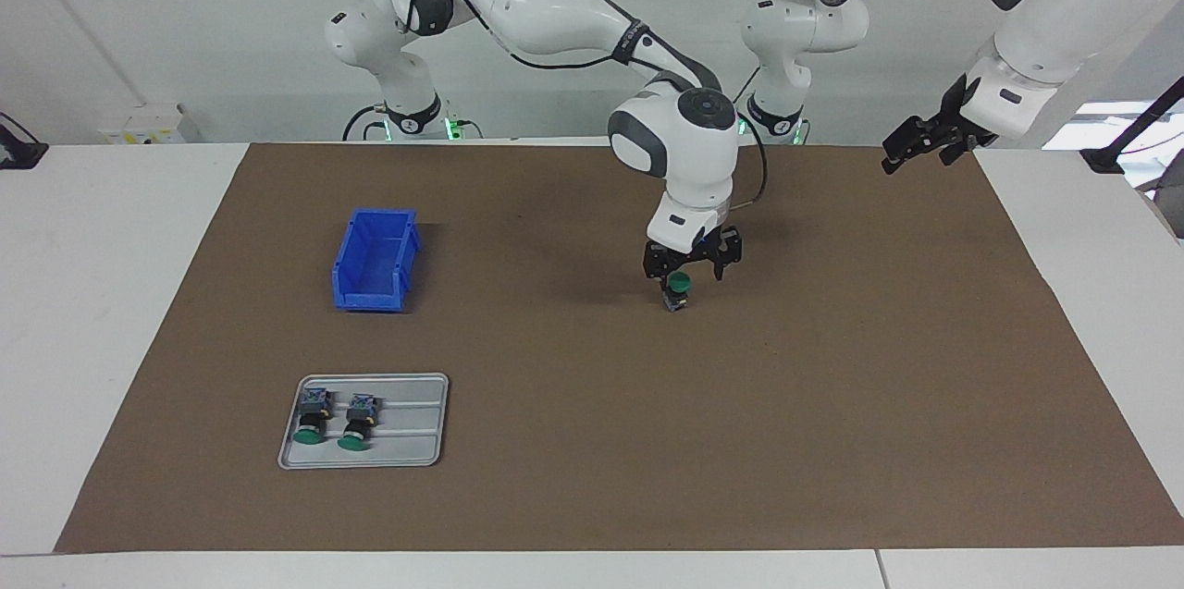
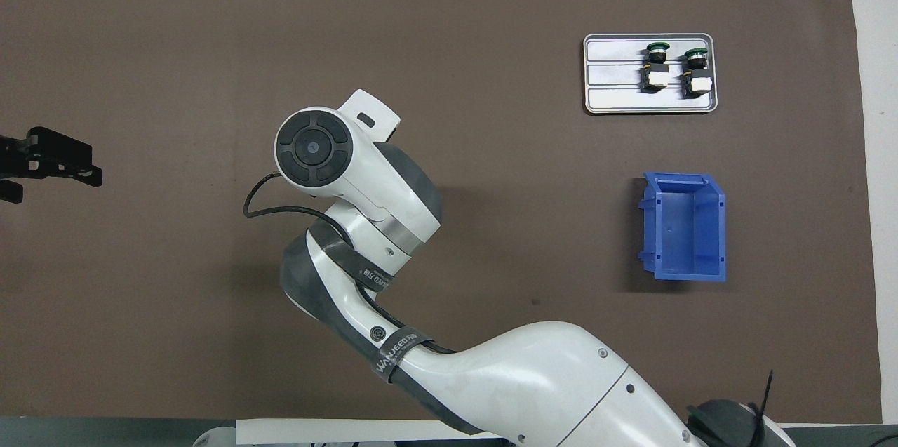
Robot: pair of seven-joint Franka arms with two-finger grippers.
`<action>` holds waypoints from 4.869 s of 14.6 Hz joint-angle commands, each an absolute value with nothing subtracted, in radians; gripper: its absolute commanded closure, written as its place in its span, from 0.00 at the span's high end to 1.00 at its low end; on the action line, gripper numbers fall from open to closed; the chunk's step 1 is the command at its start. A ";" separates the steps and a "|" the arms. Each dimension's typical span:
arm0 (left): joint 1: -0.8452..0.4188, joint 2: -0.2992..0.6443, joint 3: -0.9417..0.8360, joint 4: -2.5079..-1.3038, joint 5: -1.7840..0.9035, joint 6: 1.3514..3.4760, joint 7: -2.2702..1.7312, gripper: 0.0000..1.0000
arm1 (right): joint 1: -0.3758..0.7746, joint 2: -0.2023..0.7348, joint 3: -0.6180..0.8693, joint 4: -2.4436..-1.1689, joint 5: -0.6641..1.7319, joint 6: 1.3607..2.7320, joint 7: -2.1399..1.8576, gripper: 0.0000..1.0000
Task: Place and press button with both arms
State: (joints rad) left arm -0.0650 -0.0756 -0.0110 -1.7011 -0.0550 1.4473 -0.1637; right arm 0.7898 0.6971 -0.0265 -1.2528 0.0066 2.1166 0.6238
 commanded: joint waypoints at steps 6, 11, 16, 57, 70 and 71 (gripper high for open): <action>-0.022 -0.092 -0.009 -1.713 0.028 1.485 -0.130 1.00 | 0.782 0.660 -0.018 -1.423 -0.003 2.235 0.546 0.93; -0.023 -0.092 -0.011 -1.707 0.031 1.480 -0.129 1.00 | 0.785 0.658 -0.017 -1.439 0.008 2.243 0.546 0.80; -0.020 -0.100 -0.009 -1.709 0.034 1.467 -0.124 1.00 | 0.787 0.658 -0.017 -1.437 0.009 2.240 0.546 0.78; -0.032 -0.092 -0.011 -1.706 0.032 1.503 -0.121 1.00 | 0.035 -0.008 -0.008 -2.261 0.012 2.230 -0.052 0.02; -0.032 -0.092 -0.015 -1.701 0.026 1.494 -0.121 1.00 | 0.015 -0.012 -0.009 -2.303 0.009 2.238 -0.052 0.12; -0.032 -0.092 -0.015 -1.701 0.026 1.494 -0.121 1.00 | 0.015 -0.014 -0.009 -2.310 0.009 2.240 -0.054 0.12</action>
